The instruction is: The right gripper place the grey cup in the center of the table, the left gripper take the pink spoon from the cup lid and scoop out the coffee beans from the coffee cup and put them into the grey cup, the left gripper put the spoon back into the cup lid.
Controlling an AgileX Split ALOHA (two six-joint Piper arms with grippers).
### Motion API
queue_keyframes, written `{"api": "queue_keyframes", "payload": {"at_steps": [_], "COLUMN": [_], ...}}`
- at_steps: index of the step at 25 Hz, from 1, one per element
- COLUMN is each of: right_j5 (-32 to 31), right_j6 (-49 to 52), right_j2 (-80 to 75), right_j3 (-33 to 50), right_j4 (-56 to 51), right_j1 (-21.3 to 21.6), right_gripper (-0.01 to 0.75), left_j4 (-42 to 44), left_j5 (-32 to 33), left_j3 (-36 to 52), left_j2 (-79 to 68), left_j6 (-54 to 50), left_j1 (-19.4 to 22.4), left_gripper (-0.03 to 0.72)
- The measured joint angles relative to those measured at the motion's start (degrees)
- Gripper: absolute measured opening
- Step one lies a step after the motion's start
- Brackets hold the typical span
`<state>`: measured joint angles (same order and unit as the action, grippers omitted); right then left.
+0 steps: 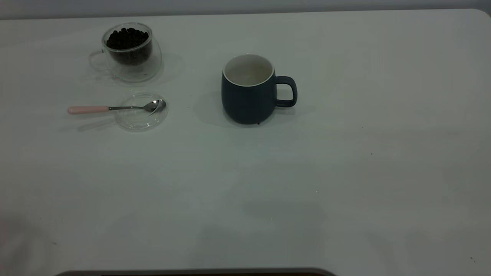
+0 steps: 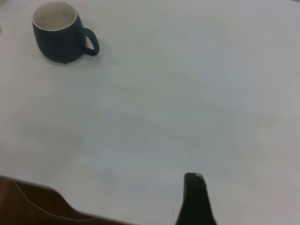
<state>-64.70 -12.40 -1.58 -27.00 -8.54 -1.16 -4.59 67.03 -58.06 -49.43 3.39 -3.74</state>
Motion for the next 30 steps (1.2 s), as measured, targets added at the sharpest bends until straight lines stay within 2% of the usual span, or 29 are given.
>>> {"api": "queue_keyframes", "payload": {"at_steps": [5, 15, 21, 30], "right_j5": [0.0, 0.0, 0.0, 0.0], "right_j6": [0.0, 0.0, 0.0, 0.0], "right_j2": [0.0, 0.0, 0.0, 0.0], "right_j3": [0.0, 0.0, 0.0, 0.0], "right_j4": [0.0, 0.0, 0.0, 0.0], "right_j1": [0.0, 0.0, 0.0, 0.0], "right_gripper": [0.588, 0.588, 0.588, 0.588], "left_j4": [0.99, 1.68, 2.55, 2.61], "left_j5": [0.0, -1.59, -2.71, -2.28], "left_j3": [6.79, 28.09, 29.88, 30.18], "left_j2": [12.56, 31.78, 42.51, 50.47], "left_j6": [0.27, -0.99, -1.04, -1.09], "left_j1": [0.0, -0.19, 3.4, 3.96], "left_gripper": [0.586, 0.586, 0.586, 0.586]}}
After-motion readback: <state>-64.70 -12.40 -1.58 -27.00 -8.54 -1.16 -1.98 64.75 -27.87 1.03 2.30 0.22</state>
